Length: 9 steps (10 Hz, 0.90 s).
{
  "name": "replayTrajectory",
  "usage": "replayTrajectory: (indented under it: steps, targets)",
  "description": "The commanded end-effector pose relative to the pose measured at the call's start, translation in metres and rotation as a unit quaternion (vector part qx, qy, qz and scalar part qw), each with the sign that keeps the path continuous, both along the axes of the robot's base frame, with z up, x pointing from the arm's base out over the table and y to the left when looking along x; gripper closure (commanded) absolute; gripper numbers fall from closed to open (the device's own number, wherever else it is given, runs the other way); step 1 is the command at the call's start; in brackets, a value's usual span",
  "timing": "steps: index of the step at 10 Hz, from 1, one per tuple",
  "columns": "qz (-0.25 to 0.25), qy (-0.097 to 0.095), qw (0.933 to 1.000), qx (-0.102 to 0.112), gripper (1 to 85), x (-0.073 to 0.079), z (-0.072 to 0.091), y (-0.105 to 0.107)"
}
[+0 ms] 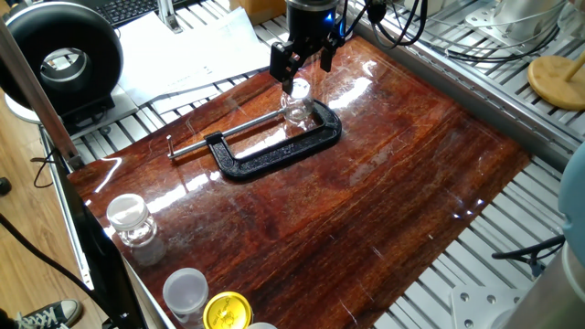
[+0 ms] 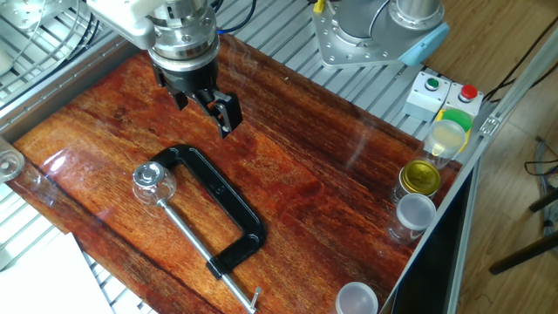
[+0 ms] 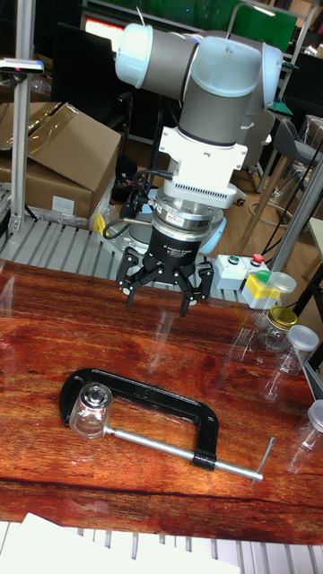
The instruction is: Unscrew the lid from the jar
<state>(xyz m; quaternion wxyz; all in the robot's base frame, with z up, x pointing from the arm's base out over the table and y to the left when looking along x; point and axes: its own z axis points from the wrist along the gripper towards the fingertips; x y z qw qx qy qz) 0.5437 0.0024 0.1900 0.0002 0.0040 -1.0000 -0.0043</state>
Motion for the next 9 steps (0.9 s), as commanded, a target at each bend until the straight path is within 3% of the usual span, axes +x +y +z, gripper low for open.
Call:
replayTrajectory:
  steps: [1,9]
  targets:
    - [0.009,0.004,0.9994,0.033,84.3,-0.0025,0.0005,0.0196]
    - [0.004,0.001,0.9996,0.027,84.7,0.0010,-0.0022,0.0207]
